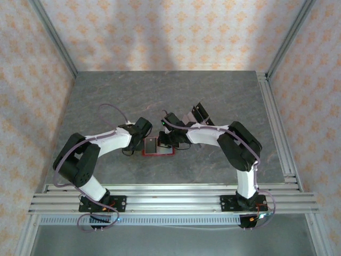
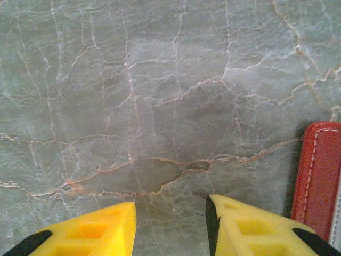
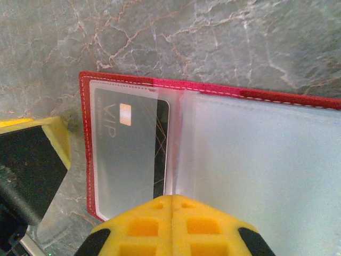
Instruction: Put the credit cards into the card holder
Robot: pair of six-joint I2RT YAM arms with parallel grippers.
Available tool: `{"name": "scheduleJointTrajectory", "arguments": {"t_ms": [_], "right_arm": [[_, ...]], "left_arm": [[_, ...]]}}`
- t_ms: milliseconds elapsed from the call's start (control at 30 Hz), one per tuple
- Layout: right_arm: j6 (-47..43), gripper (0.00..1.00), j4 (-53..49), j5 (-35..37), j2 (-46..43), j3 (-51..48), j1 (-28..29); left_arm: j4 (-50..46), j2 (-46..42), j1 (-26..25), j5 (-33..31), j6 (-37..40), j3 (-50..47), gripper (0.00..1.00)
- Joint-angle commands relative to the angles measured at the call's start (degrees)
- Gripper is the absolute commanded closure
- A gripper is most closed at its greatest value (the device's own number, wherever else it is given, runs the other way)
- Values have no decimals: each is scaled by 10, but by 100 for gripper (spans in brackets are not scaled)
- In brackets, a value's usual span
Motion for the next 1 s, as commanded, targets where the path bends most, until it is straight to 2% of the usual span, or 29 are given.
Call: {"name": "scheduleJointTrajectory", "arguments": {"t_ms": [0, 967], "right_arm": [[-17, 100, -25, 18, -23, 7, -2], [1, 100, -12, -1, 54, 54, 12]], "left_arm": [[-20, -8, 3, -16, 11, 18, 60], [18, 5, 3, 8, 7, -14, 61]]}}
